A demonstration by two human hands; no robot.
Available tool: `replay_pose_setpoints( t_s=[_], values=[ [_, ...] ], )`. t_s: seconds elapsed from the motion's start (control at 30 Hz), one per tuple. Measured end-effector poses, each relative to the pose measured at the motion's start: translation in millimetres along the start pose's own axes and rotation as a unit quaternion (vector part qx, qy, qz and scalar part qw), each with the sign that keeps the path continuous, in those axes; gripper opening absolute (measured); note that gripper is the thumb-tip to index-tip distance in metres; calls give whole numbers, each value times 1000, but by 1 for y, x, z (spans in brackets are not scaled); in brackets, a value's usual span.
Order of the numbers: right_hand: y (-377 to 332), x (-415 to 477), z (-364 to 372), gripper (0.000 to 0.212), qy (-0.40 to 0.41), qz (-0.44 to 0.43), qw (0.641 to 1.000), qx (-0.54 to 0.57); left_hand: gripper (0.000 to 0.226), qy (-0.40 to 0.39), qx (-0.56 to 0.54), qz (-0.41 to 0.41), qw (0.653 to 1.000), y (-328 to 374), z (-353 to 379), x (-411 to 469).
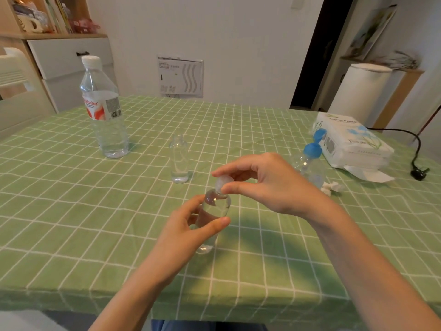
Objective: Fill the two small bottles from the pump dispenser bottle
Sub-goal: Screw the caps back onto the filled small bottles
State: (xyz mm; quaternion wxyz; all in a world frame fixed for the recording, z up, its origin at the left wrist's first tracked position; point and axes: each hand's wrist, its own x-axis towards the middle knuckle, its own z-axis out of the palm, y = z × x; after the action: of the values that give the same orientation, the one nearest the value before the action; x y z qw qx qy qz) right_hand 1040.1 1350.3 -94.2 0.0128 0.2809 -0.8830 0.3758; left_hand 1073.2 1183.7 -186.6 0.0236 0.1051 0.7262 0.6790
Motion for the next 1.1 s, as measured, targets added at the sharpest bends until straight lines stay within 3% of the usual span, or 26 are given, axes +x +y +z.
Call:
replay_pose_setpoints(
  t_s=[0.1,0.23,0.33,0.43,0.57,0.63,0.7,0.8,0.93,1.1],
  values=[
    [-1,4,2,20,18,18,999,-39,39,6,2,6,1000,-1,2,0],
    [0,9,6,38,54,33,986,-155,41,9,7,7,1000,-1,4,1],
    [1,7,0,50,7,44,994,-101,43,9,-2,3,1000,-1,3,1],
    [4,3,-5,39,-38,22,999,-20,42,6,-12,4,1000,-1,1,1],
    [3,5,-1,26,11,21,998,-58,41,8,-15,3,1000,-1,3,1],
    [2,6,2,37,26,25,991,-126,38,5,-9,1,1000,-2,4,1],
    [3,5,2,46,13,28,987,-156,38,5,-11,0,1000,-2,5,1],
    [4,2,-2,48,-36,15,994,-107,41,5,-14,0,1000,0,4,2],
    [4,1,-1,26,-7,-4,995,-97,41,0,-15,2,1000,1,6,3],
    [4,4,0,44,8,28,987,-159,39,-5,-14,2,1000,-1,8,3]
  ],
)
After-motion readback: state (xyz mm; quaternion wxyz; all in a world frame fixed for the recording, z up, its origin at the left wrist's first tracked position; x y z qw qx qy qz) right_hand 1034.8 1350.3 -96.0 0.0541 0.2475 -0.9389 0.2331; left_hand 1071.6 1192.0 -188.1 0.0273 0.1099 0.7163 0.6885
